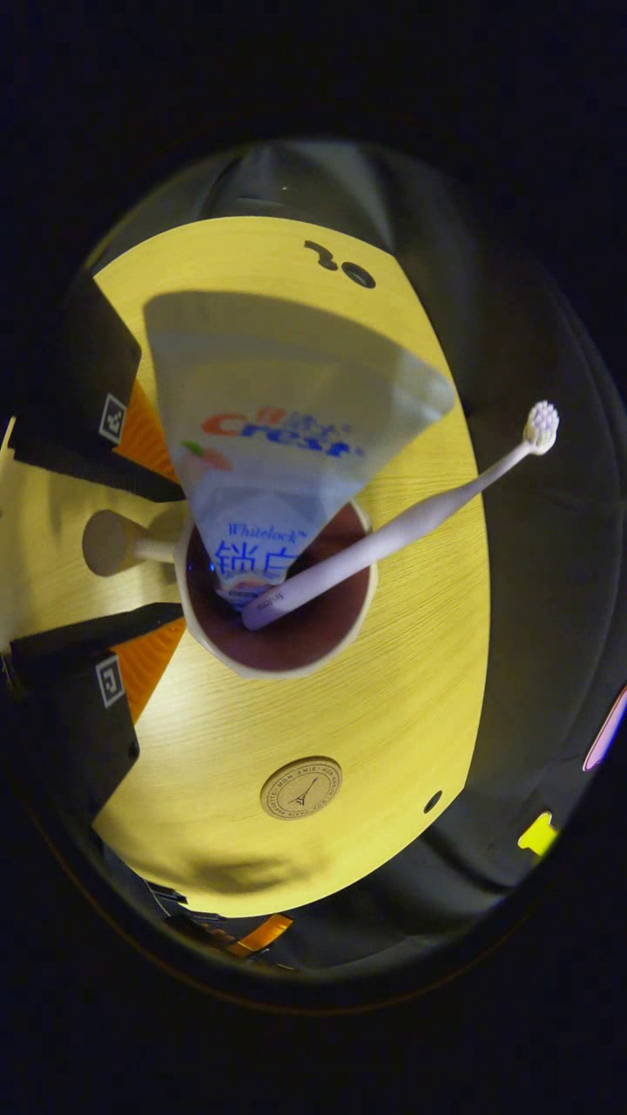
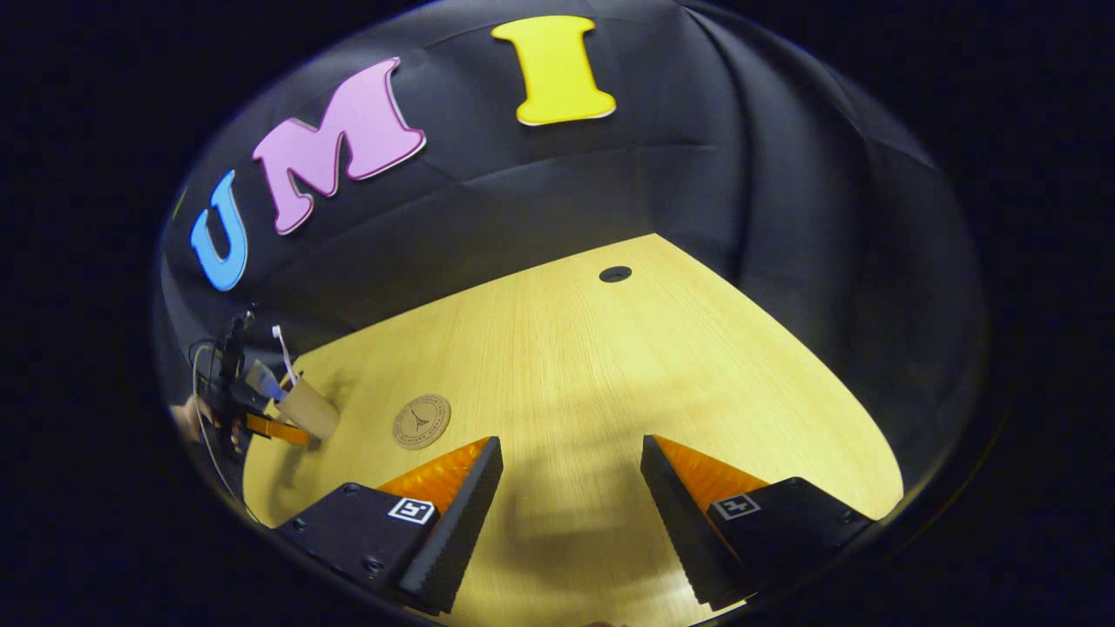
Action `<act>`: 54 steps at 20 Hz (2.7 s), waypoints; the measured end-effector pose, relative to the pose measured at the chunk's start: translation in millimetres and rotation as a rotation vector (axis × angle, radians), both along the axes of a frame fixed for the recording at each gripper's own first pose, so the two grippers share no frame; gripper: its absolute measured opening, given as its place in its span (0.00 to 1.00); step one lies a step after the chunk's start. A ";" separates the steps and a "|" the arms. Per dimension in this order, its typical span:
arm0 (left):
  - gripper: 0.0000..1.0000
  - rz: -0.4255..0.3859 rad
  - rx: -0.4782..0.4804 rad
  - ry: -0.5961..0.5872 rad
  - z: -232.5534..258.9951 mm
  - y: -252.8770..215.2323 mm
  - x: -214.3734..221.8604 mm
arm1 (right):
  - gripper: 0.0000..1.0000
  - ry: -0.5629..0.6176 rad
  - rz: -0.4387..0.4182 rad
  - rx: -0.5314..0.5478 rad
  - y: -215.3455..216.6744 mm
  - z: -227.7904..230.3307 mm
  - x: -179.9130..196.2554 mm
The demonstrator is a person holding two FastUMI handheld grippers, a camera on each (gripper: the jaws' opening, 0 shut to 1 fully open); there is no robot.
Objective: Put the toothbrush and toothpaste on the desktop into the cup, then pick up the cup and place it on the coaster on the desktop.
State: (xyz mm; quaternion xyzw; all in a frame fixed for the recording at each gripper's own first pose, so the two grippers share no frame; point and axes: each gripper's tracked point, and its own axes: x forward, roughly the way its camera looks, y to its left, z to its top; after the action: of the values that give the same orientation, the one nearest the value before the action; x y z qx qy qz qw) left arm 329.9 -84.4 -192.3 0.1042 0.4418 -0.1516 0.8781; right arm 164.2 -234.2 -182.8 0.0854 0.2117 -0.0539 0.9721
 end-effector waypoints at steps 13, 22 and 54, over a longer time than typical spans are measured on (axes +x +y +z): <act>0.29 0.111 -0.013 -0.002 -1.0 -6.4 -4.4 | 0.98 -0.002 0.056 -0.076 10.2 7.0 -28.0; 0.28 0.012 0.002 -0.099 33.5 -34.1 -6.4 | 0.98 -0.015 0.054 -0.070 12.4 12.0 -34.5; 0.38 -0.447 0.132 -0.072 12.8 -225.2 -19.5 | 0.98 0.037 0.069 -0.084 1.4 -8.9 -71.9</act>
State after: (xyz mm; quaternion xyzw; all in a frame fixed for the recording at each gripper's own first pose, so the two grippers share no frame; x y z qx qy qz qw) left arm 310.4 -309.5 -179.5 0.2619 0.3853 -0.3092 0.8290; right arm 92.3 -232.8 -191.7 0.0364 0.2299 -0.0309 0.9720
